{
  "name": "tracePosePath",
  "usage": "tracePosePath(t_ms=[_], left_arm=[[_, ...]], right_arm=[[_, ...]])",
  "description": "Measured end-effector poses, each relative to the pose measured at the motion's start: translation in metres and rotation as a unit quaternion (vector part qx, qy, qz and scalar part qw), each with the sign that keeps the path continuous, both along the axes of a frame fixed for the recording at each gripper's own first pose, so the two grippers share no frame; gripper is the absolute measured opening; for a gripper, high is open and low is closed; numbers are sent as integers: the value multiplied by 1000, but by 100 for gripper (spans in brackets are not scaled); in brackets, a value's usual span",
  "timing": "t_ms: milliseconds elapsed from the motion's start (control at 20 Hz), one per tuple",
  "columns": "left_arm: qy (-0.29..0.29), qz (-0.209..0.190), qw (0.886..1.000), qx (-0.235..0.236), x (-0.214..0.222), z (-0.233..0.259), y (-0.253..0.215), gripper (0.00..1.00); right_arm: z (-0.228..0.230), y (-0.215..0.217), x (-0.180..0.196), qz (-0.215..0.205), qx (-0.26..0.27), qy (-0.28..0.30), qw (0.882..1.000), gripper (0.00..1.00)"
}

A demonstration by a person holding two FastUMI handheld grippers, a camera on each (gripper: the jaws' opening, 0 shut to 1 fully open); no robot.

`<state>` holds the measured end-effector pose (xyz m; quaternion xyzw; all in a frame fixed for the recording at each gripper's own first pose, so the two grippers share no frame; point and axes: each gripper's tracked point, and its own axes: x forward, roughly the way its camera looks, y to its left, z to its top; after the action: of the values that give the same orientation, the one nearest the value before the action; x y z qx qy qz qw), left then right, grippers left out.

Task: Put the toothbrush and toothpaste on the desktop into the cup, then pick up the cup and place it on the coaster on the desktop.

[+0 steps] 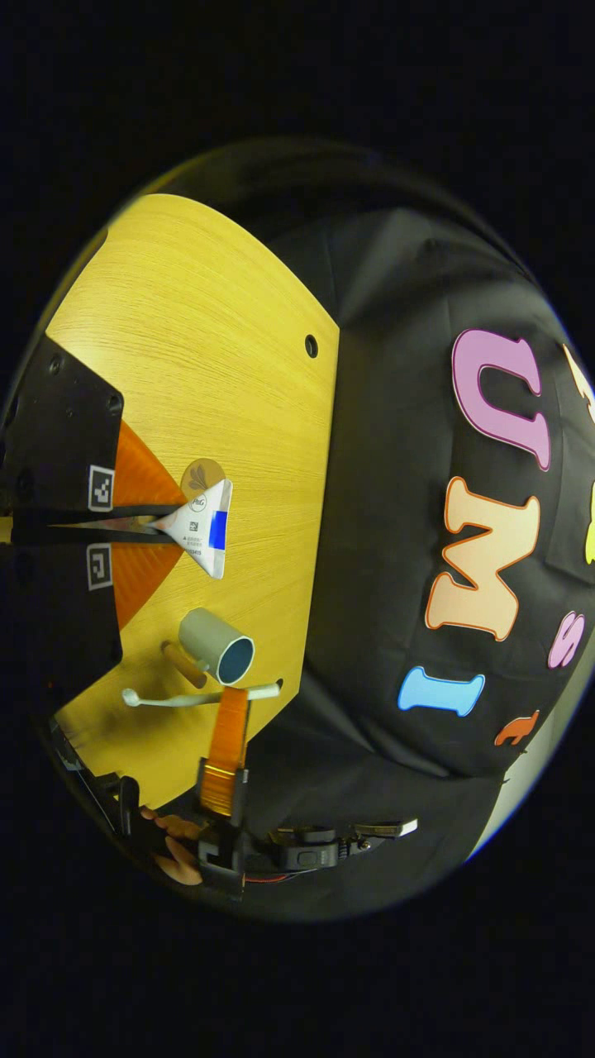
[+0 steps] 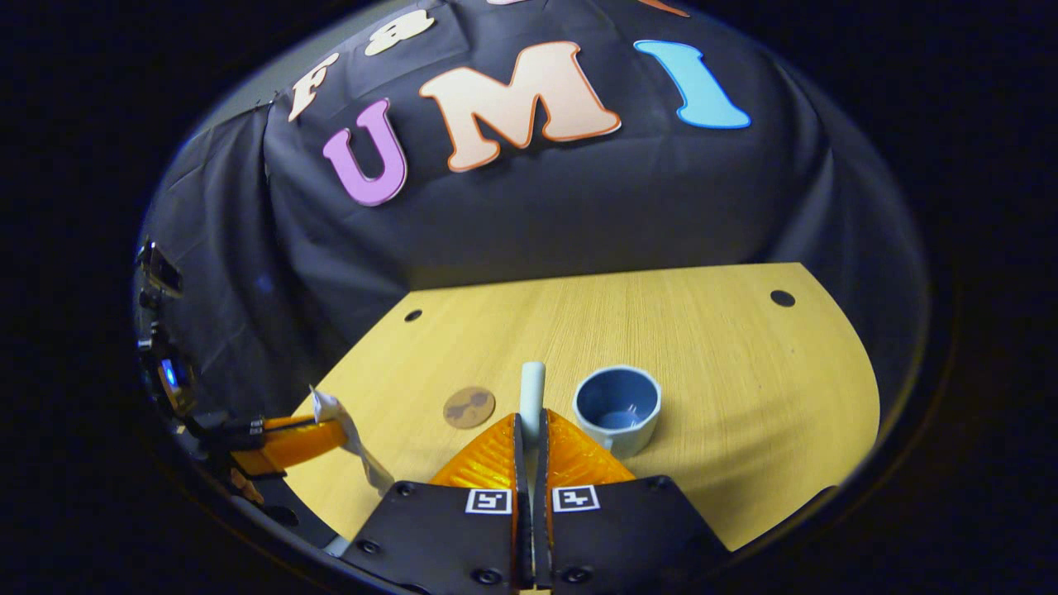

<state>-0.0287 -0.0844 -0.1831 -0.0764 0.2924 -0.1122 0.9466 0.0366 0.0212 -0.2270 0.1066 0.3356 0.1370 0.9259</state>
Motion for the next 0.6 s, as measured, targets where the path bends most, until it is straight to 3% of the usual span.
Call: tracePosePath(t_ms=[250,600], left_arm=[[-2,13,1000,0,-2,10,4,0],[-9,34,999,8,-6,23,10,0]], right_arm=[[26,-24,61,-48,10,-70,996,4],[31,-40,109,-92,20,-121,988,4]])
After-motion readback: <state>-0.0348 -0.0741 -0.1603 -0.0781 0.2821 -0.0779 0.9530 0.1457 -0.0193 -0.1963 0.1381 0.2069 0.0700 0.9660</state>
